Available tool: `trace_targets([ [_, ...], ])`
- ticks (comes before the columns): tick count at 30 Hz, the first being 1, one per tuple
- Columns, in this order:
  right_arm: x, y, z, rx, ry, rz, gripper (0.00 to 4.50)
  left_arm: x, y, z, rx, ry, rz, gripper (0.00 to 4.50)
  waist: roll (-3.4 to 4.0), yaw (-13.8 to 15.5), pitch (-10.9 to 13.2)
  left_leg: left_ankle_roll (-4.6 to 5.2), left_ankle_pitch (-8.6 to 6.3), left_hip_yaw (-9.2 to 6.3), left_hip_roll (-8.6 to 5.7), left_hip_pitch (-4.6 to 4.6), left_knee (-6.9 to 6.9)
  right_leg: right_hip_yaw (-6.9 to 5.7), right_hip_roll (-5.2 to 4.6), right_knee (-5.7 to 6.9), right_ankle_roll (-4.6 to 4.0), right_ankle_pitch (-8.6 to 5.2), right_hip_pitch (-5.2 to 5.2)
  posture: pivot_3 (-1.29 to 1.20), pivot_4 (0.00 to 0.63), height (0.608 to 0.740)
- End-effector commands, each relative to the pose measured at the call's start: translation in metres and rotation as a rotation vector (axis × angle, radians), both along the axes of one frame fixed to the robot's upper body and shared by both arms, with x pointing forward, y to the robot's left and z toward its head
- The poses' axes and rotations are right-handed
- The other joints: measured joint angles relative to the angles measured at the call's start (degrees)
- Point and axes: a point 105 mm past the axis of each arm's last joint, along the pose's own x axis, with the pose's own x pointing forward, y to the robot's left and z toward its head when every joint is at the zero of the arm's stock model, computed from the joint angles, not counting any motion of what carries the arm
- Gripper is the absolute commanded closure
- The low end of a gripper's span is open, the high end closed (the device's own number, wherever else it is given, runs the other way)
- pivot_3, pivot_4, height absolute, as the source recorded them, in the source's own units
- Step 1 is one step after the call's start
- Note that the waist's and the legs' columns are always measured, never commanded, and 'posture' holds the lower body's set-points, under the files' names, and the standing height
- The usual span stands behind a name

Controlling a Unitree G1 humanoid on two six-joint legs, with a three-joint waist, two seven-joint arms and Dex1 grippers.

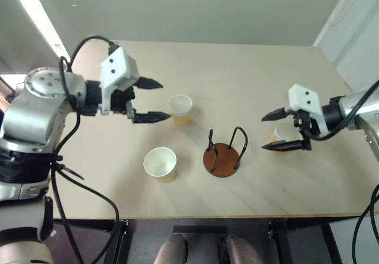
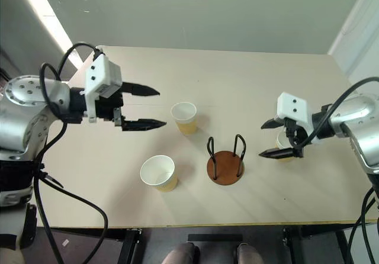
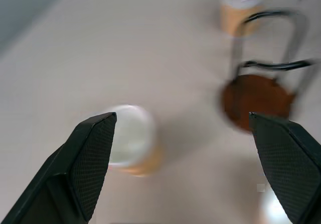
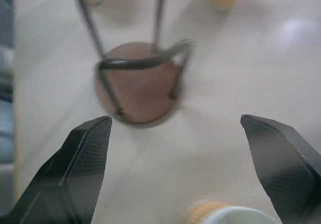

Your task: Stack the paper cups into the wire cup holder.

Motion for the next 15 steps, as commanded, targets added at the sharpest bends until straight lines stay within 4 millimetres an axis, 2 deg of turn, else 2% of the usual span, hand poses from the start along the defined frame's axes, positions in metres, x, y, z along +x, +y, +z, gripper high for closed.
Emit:
trace_targets([
  [1, 0.000, 0.003, 0.028, 0.082, -0.063, 0.002, 0.24, 0.017, 0.003, 0.002, 0.162, -0.156, 0.048, 0.00, 0.01, 0.0, 0.0, 0.00, 0.00, -0.01, 0.00, 0.00, -0.03, 0.00, 0.00, -0.03, 0.00, 0.00, -0.01, 0.00, 0.150, 0.740],
  [6, -0.005, 0.007, 0.038, 0.132, -0.040, 0.017, 0.24, 0.025, -0.004, -0.011, 0.298, -0.169, 0.007, 0.00, 0.00, 0.1, 0.0, 0.02, -0.01, -0.02, 0.00, -0.12, -0.07, -0.01, 0.01, -0.03, 0.00, 0.00, -0.03, 0.00, 0.150, 0.740],
  [11, -0.007, 0.009, 0.042, 0.152, -0.036, 0.021, 0.24, 0.031, -0.010, -0.023, 0.362, -0.139, -0.029, 0.00, 0.00, 0.2, 0.0, 0.03, -0.01, -0.04, -0.01, -0.28, -0.06, -0.03, 0.00, -0.02, 0.02, 0.01, -0.09, 0.00, 0.150, 0.740],
  [15, -0.008, 0.011, 0.042, 0.155, -0.034, 0.022, 0.24, 0.046, -0.017, -0.025, 0.411, -0.162, -0.035, 0.00, 0.00, 0.3, 0.0, 0.03, -0.01, -0.06, 0.00, -0.30, -0.01, -0.04, 0.00, -0.02, 0.05, 0.03, -0.09, 0.00, 0.150, 0.740],
])
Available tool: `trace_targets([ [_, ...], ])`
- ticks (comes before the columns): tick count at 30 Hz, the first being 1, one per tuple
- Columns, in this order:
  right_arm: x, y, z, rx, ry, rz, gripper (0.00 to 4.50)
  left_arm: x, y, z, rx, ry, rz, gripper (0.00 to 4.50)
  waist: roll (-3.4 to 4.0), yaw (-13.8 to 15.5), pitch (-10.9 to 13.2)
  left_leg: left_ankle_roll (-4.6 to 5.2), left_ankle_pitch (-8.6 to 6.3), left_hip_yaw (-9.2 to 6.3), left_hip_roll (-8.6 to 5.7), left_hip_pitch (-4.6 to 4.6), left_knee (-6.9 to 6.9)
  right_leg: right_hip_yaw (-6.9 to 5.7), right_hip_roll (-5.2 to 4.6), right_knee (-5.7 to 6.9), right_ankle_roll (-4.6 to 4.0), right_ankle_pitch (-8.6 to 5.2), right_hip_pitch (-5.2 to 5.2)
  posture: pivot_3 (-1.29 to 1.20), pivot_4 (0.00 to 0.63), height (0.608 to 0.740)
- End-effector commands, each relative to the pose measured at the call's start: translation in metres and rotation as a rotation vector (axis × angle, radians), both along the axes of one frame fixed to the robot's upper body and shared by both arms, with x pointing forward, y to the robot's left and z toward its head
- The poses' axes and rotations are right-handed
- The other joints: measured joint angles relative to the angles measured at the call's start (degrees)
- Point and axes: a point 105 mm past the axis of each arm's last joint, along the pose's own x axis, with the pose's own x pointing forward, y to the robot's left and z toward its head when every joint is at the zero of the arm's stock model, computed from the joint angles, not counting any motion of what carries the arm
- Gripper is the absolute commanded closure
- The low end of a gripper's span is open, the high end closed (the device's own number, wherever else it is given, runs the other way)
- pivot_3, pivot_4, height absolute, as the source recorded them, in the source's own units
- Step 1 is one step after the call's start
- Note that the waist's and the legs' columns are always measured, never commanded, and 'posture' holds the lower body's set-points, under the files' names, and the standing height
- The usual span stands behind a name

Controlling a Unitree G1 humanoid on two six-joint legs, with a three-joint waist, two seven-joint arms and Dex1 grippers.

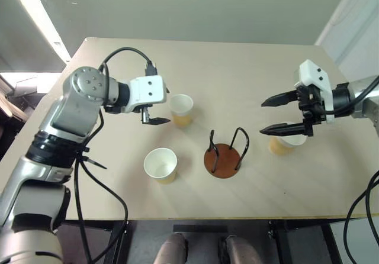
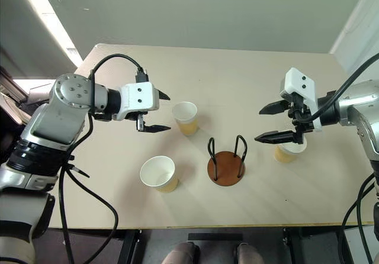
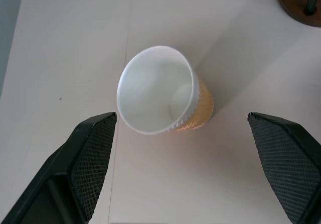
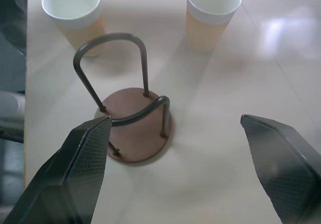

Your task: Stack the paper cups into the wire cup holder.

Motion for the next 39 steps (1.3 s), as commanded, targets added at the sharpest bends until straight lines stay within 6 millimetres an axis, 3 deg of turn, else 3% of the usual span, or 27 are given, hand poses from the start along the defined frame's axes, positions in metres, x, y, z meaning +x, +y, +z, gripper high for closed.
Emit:
trace_targets([
  [1, -0.005, 0.002, 0.019, 0.019, -0.072, 0.008, 0.24, 0.009, -0.003, 0.010, 0.048, -0.061, -0.013, 0.00, 0.00, 0.0, 0.0, 0.00, 0.00, 0.00, 0.00, 0.00, 0.01, 0.01, 0.00, 0.00, 0.00, 0.00, 0.00, 0.00, 0.150, 0.740],
  [5, -0.006, 0.002, 0.018, 0.016, -0.064, 0.008, 0.24, 0.017, 0.000, 0.002, 0.101, -0.053, -0.016, 0.00, 0.00, 0.0, 0.0, 0.01, -0.01, 0.01, 0.00, 0.00, 0.00, 0.01, 0.00, 0.01, 0.01, 0.01, -0.01, 0.00, 0.150, 0.740],
  [15, -0.008, 0.000, 0.020, 0.001, -0.068, -0.001, 0.24, 0.011, -0.021, -0.013, 0.085, -0.004, -0.092, 0.00, 0.00, 0.2, 0.0, 0.04, -0.01, 0.01, 0.00, -0.09, 0.02, 0.01, 0.00, -0.01, 0.05, 0.02, -0.05, 0.00, 0.150, 0.740],
  [24, -0.009, 0.001, 0.019, 0.004, -0.063, -0.002, 0.24, 0.018, -0.015, -0.019, 0.104, 0.017, -0.091, 0.00, 0.00, 0.1, 0.0, 0.05, -0.01, 0.01, 0.00, -0.08, 0.05, 0.01, 0.01, 0.01, 0.05, 0.03, -0.05, 0.00, 0.150, 0.740],
  [27, -0.009, 0.001, 0.019, 0.007, -0.063, -0.002, 0.19, 0.026, -0.012, -0.021, 0.104, 0.007, -0.079, 0.61, 0.00, 0.2, 0.0, 0.06, -0.01, 0.01, 0.00, -0.08, 0.08, 0.01, 0.00, 0.01, 0.07, 0.04, -0.05, 0.00, 0.150, 0.740],
  [34, -0.010, 0.003, 0.018, 0.012, -0.059, 0.000, 0.19, 0.038, -0.008, -0.030, 0.117, 0.013, -0.074, 3.08, 0.00, 0.2, 0.0, 0.09, -0.03, 0.01, 0.00, -0.10, 0.13, 0.02, 0.00, 0.00, 0.08, 0.04, -0.06, 0.00, 0.150, 0.740],
  [38, -0.012, 0.002, 0.018, 0.013, -0.055, -0.001, 0.19, 0.033, -0.019, -0.017, 0.075, 0.027, -0.126, 4.46, 0.00, 0.3, 0.0, 0.10, -0.03, 0.01, 0.00, -0.12, 0.13, 0.01, 0.00, 0.00, 0.08, 0.04, -0.07, 0.00, 0.150, 0.740],
  [39, -0.012, 0.002, 0.018, 0.013, -0.055, -0.001, 0.19, 0.031, -0.021, -0.012, 0.062, 0.033, -0.143, 4.49, 0.00, 0.3, 0.0, 0.10, -0.03, 0.02, -0.01, -0.14, 0.14, 0.01, 0.00, 0.00, 0.08, 0.05, -0.07, 0.00, 0.150, 0.740],
])
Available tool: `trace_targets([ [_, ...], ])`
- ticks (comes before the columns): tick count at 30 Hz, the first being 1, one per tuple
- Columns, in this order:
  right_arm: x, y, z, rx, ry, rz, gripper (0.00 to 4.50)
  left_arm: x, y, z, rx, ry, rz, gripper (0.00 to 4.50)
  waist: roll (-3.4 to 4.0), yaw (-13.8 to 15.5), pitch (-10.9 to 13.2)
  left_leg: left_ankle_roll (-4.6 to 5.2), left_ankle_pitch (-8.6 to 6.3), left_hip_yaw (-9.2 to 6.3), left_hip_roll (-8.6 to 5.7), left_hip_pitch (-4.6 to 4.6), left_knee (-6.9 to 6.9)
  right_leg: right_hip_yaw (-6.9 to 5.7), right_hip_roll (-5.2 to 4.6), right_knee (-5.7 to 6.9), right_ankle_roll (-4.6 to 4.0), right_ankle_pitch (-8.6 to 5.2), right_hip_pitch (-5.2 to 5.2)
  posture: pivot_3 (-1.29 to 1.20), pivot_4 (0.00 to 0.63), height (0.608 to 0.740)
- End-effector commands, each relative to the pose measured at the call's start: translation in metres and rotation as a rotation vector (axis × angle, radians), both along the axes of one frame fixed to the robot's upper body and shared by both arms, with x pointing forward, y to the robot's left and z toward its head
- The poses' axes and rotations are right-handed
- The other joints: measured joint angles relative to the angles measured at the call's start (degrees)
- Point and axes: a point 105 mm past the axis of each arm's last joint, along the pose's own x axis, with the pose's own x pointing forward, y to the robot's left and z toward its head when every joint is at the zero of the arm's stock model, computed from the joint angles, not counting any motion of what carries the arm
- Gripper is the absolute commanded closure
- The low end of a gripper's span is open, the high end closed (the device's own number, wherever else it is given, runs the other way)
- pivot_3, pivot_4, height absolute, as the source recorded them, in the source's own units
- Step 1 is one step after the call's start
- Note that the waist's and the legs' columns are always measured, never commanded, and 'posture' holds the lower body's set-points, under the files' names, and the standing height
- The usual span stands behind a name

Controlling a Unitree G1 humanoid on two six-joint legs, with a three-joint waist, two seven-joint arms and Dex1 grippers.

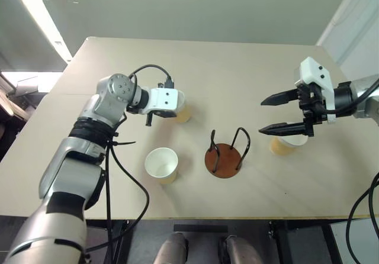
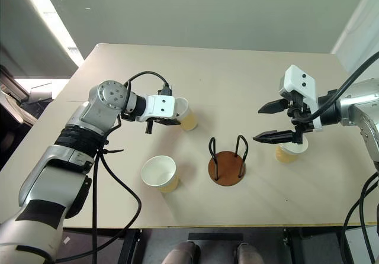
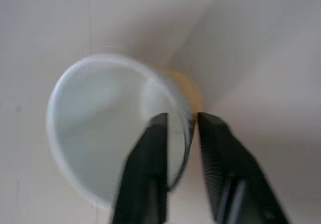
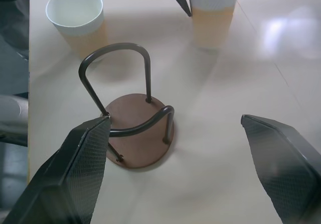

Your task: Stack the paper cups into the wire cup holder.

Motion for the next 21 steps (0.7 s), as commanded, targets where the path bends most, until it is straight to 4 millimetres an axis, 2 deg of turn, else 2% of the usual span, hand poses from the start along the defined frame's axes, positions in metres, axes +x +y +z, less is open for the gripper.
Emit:
trace_targets([
  [1, -0.007, -0.002, 0.016, 0.015, -0.056, 0.007, 0.19, -0.009, -0.018, 0.039, -0.075, -0.024, -0.092, 4.49, 0.00, 0.1, 0.0, 0.01, 0.00, -0.01, 0.00, -0.02, 0.02, -0.01, 0.00, -0.01, 0.01, 0.00, -0.01, 0.00, 0.150, 0.740],
  [4, -0.008, -0.002, 0.019, 0.024, -0.069, 0.014, 0.19, -0.023, -0.027, 0.052, -0.113, 0.022, -0.163, 4.49, 0.00, 0.1, 0.0, 0.03, -0.02, 0.00, -0.02, -0.11, 0.10, -0.01, 0.01, 0.00, 0.03, 0.02, -0.02, 0.00, 0.150, 0.740],
  [12, -0.013, -0.006, 0.026, 0.036, -0.110, 0.050, 0.19, -0.083, -0.049, 0.087, -0.165, 0.192, -0.386, 4.49, 0.00, 0.0, 0.0, 0.07, -0.04, 0.04, -0.01, -0.16, 0.26, 0.01, 0.04, 0.02, 0.11, 0.06, -0.02, 0.00, 0.150, 0.740],
  [19, -0.019, -0.013, 0.023, 0.023, -0.083, 0.044, 0.19, -0.100, -0.060, 0.106, -0.146, 0.216, -0.460, 4.49, 0.00, 0.2, 0.0, 0.16, -0.09, 0.02, -0.01, -0.19, 0.58, 0.02, 0.00, -0.02, 0.15, 0.08, 0.00, 0.00, 0.150, 0.740],
  [21, -0.023, -0.019, 0.020, -0.004, -0.069, 0.031, 0.19, -0.107, -0.071, 0.115, -0.147, 0.218, -0.507, 4.49, 0.00, 0.2, 0.0, 0.19, -0.11, 0.04, -0.01, -0.20, 0.62, 0.03, 0.00, -0.02, 0.16, 0.09, 0.01, 0.00, 0.150, 0.740],
])
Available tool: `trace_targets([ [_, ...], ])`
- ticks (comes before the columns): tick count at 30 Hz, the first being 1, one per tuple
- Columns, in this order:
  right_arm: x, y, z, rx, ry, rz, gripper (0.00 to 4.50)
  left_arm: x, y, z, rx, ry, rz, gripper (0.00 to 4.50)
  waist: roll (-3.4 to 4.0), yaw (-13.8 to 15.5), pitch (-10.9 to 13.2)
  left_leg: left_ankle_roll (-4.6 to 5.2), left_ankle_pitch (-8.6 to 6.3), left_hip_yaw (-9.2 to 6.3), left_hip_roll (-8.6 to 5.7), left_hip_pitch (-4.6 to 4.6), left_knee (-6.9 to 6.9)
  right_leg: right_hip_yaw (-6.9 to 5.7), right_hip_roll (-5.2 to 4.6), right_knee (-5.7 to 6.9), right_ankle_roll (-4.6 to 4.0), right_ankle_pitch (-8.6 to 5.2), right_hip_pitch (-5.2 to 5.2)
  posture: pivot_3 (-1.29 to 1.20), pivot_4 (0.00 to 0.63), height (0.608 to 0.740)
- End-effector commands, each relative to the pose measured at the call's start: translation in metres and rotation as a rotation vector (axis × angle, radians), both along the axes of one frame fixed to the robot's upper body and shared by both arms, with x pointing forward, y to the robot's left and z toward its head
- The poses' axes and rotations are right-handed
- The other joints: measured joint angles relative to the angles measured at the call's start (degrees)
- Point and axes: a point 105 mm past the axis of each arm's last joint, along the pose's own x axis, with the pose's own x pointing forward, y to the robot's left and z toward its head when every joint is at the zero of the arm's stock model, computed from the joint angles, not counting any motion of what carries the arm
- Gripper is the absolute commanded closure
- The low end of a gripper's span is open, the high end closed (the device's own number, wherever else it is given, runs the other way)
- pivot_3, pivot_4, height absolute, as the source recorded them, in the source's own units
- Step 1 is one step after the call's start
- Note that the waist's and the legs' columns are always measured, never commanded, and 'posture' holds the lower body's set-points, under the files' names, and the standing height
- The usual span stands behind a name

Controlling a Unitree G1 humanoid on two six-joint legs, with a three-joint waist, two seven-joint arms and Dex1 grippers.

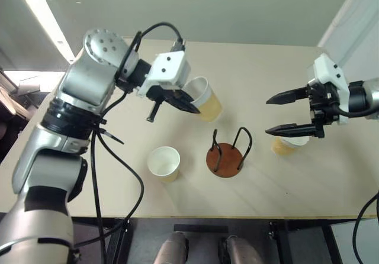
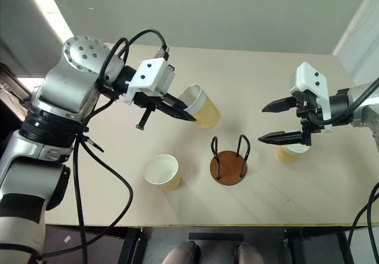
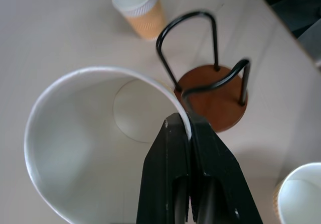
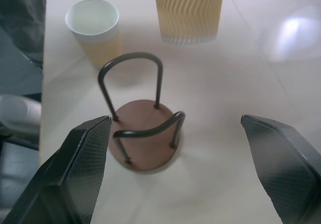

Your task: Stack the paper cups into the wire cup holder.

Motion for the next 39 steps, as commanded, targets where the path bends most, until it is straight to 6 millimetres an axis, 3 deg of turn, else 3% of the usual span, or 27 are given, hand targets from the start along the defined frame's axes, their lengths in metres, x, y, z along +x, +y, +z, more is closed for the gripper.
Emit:
trace_targets([
  [1, -0.012, -0.009, 0.012, -0.031, -0.046, -0.008, 0.19, -0.018, -0.015, 0.020, 0.005, -0.016, -0.112, 4.49, 0.00, 0.1, 0.0, 0.01, 0.00, 0.00, 0.00, -0.01, 0.01, 0.00, -0.01, 0.00, 0.00, 0.00, 0.00, 0.00, 0.150, 0.740],
  [8, -0.020, -0.014, 0.012, -0.028, -0.041, -0.034, 0.19, -0.029, -0.034, 0.015, 0.046, 0.027, -0.205, 4.49, 0.02, -0.1, 0.0, 0.06, -0.04, 0.09, 0.02, 0.01, 0.01, 0.05, -0.01, 0.01, 0.04, 0.01, 0.01, 0.00, 0.150, 0.740],
  [14, -0.023, -0.016, 0.010, -0.013, -0.042, -0.059, 0.19, -0.034, -0.035, 0.000, 0.103, 0.074, -0.243, 4.49, 0.03, -0.1, 0.0, 0.07, -0.04, 0.11, 0.01, 0.01, 0.05, 0.06, -0.02, 0.00, 0.08, 0.03, 0.02, 0.00, 0.150, 0.740],
  [30, -0.019, -0.010, 0.005, 0.001, -0.048, -0.071, 0.19, -0.014, -0.039, -0.032, 0.196, -0.001, -0.253, 4.49, 0.02, 0.0, 0.0, 0.09, -0.05, 0.11, 0.01, 0.00, 0.07, 0.06, -0.01, -0.01, 0.13, 0.03, 0.03, 0.00, 0.150, 0.740],
  [33, -0.020, -0.011, 0.006, -0.002, -0.050, -0.075, 0.19, -0.011, -0.042, -0.033, 0.205, -0.024, -0.255, 3.92, 0.02, 0.0, 0.0, 0.09, -0.06, 0.11, 0.01, -0.01, 0.08, 0.06, -0.01, -0.01, 0.13, 0.03, 0.03, 0.00, 0.150, 0.740],
  [39, -0.018, -0.013, 0.006, -0.009, -0.057, -0.093, 0.19, -0.017, -0.054, -0.022, 0.125, 0.001, -0.272, 1.97, 0.02, 0.1, 0.0, 0.12, -0.07, 0.11, 0.01, -0.09, 0.12, 0.06, -0.01, 0.02, 0.21, 0.08, 0.03, 0.00, 0.150, 0.740],
])
